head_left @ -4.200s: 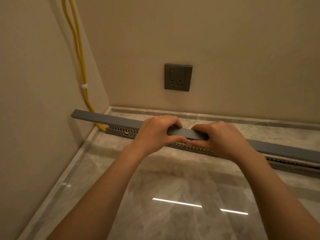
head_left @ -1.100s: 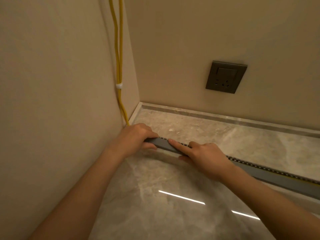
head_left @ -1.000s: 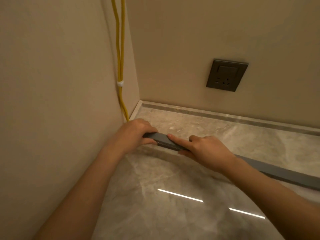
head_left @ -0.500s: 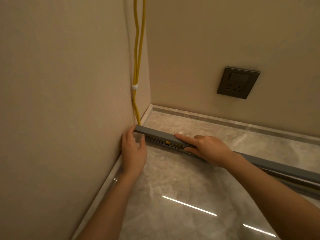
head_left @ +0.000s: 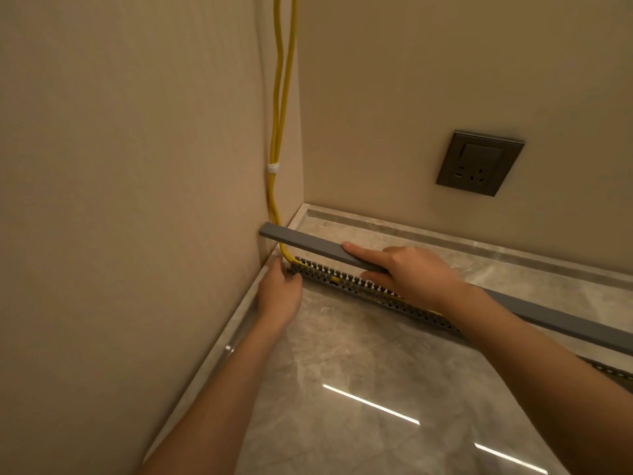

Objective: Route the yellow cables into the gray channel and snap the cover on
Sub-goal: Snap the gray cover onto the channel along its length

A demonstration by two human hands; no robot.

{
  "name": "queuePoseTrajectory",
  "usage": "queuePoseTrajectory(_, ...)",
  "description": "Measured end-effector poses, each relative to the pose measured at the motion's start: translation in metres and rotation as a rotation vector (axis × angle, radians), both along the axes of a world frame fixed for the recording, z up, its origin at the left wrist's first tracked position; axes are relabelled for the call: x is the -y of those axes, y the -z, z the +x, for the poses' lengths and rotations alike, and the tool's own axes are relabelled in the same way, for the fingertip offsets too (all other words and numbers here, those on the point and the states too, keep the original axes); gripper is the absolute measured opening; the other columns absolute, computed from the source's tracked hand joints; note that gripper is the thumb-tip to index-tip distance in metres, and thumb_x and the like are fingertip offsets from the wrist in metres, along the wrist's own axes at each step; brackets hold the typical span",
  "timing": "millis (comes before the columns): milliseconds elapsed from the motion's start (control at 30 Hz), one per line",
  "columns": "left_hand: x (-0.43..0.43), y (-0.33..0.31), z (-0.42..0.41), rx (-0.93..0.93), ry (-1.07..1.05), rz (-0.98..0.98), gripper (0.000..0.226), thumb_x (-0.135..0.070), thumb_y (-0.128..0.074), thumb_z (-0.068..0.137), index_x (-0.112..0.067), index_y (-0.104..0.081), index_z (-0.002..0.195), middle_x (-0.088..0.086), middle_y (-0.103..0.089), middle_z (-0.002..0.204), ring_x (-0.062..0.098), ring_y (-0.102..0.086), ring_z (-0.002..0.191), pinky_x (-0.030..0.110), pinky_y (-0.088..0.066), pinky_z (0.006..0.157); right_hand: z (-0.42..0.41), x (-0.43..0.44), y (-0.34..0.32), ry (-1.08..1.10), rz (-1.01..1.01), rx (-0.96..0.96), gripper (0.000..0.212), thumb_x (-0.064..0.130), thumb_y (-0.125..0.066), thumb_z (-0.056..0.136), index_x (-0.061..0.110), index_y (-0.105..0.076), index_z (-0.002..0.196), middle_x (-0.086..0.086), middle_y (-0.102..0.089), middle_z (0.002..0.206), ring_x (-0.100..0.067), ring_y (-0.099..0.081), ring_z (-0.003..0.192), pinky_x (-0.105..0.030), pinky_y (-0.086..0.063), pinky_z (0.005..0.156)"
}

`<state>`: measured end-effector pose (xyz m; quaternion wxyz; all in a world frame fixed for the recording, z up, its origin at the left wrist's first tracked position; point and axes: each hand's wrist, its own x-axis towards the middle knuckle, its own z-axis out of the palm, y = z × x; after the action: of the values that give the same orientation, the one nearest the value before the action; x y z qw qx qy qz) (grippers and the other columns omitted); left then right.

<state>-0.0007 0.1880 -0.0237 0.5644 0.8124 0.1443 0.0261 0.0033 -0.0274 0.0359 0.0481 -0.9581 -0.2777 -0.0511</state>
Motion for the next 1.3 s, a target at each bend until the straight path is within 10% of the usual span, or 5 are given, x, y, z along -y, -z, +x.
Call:
queuePoseTrajectory(667, -0.003, 0.0, 0.01, -0.041, 0.045, 0.018, 0.043, -0.002, -0.04, 0.089, -0.018, -0.052, 0.128, 0.005, -0.061, 0.119, 0.023, -0.056, 0.104, 0.034, -0.047, 0.089, -0.008, 0.03, 0.037, 0.025, -0.093, -0.031, 0.057, 0.05, -0.032, 0.096, 0.05, -0.001, 0.143, 0.001, -0.059, 0.095, -0.019, -0.056, 0.078, -0.03, -0.039, 0.056)
queuePoseTrajectory(1000, -0.005, -0.004, 0.016, -0.1, 0.052, -0.088, 0.039, 0.001, -0.039, 0.086, -0.014, -0.058, 0.117, 0.001, -0.064, 0.092, 0.012, -0.052, 0.066, 0.024, -0.039, 0.055, -0.021, 0.025, 0.05, 0.126, 0.056, -0.056, 0.046, 0.044, -0.041, 0.095, 0.029, -0.035, 0.139, 0.001, -0.05, 0.122, -0.016, -0.051, 0.102, -0.029, -0.05, 0.069)
queuePoseTrajectory(1300, -0.002, -0.013, 0.022, -0.173, -0.064, -0.172, 0.016, -0.031, -0.044, 0.095, -0.017, -0.051, 0.093, -0.001, -0.051, 0.077, 0.017, -0.053, 0.076, 0.032, -0.044, 0.07, -0.019, 0.024, 0.043, 0.166, 0.268, -0.213, 0.039, 0.034, -0.063, 0.086, 0.024, -0.055, 0.123, 0.002, -0.061, 0.108, -0.01, -0.052, 0.089, -0.024, -0.044, 0.076)
